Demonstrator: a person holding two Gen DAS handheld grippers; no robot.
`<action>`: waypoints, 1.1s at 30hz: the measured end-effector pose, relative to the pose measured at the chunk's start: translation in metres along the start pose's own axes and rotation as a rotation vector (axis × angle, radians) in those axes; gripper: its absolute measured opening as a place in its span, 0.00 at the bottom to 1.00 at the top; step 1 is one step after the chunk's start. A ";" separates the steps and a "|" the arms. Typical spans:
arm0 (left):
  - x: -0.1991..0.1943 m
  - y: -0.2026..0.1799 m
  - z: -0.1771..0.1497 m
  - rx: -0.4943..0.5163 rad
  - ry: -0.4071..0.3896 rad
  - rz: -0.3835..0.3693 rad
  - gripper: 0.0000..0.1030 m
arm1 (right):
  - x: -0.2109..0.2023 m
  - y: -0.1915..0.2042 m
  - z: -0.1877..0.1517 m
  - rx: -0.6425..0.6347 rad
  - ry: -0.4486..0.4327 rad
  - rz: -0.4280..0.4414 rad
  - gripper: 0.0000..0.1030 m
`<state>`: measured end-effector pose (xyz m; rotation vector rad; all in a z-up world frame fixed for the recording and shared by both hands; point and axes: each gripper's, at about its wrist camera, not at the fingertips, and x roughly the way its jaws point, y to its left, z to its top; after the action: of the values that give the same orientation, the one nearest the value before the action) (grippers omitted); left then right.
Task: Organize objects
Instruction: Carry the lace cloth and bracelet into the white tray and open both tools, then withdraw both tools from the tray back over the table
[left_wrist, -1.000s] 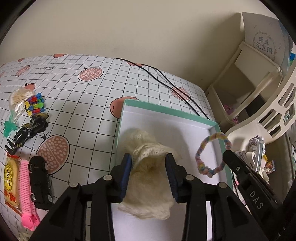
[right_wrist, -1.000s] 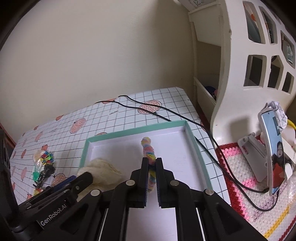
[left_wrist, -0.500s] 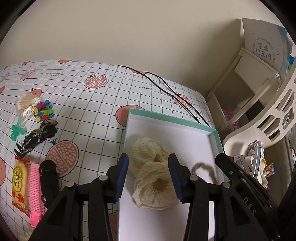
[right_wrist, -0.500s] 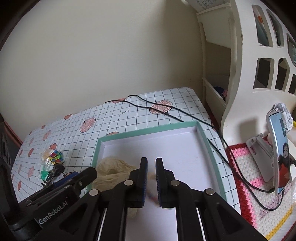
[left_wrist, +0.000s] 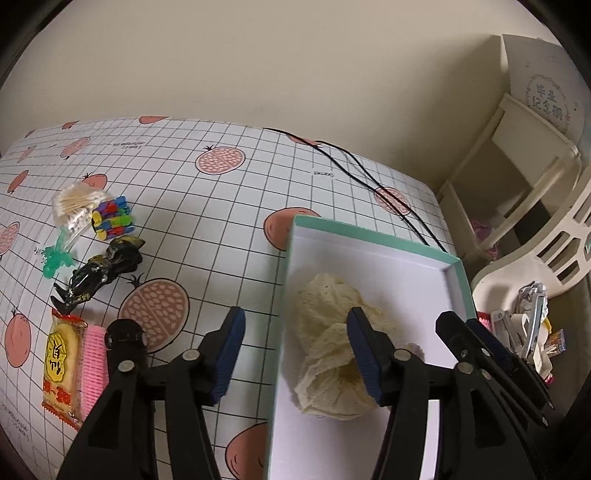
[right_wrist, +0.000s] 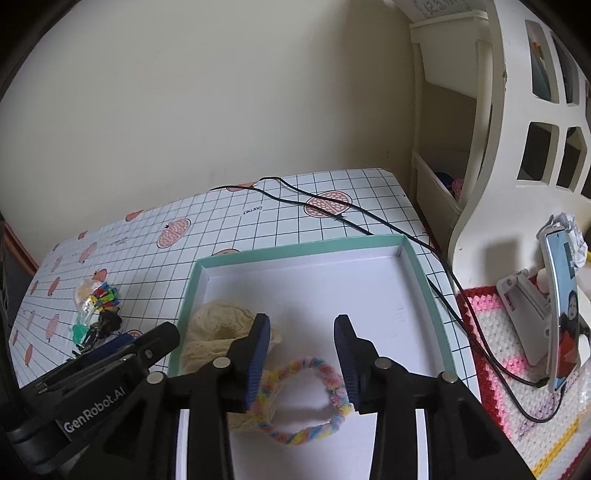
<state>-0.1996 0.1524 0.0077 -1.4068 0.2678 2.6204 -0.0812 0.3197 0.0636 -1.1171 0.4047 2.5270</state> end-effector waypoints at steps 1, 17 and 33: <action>0.001 0.001 0.000 -0.004 -0.001 0.004 0.64 | 0.000 0.000 0.000 0.000 0.000 -0.001 0.41; -0.002 0.024 0.005 -0.057 -0.043 0.105 0.86 | 0.005 0.000 -0.002 -0.004 0.007 0.000 0.89; -0.023 0.058 0.018 -0.119 -0.086 0.168 0.97 | 0.018 0.025 -0.007 -0.092 0.037 -0.023 1.00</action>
<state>-0.2144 0.0989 0.0415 -1.3571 0.2323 2.8688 -0.0981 0.2980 0.0488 -1.1965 0.2857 2.5311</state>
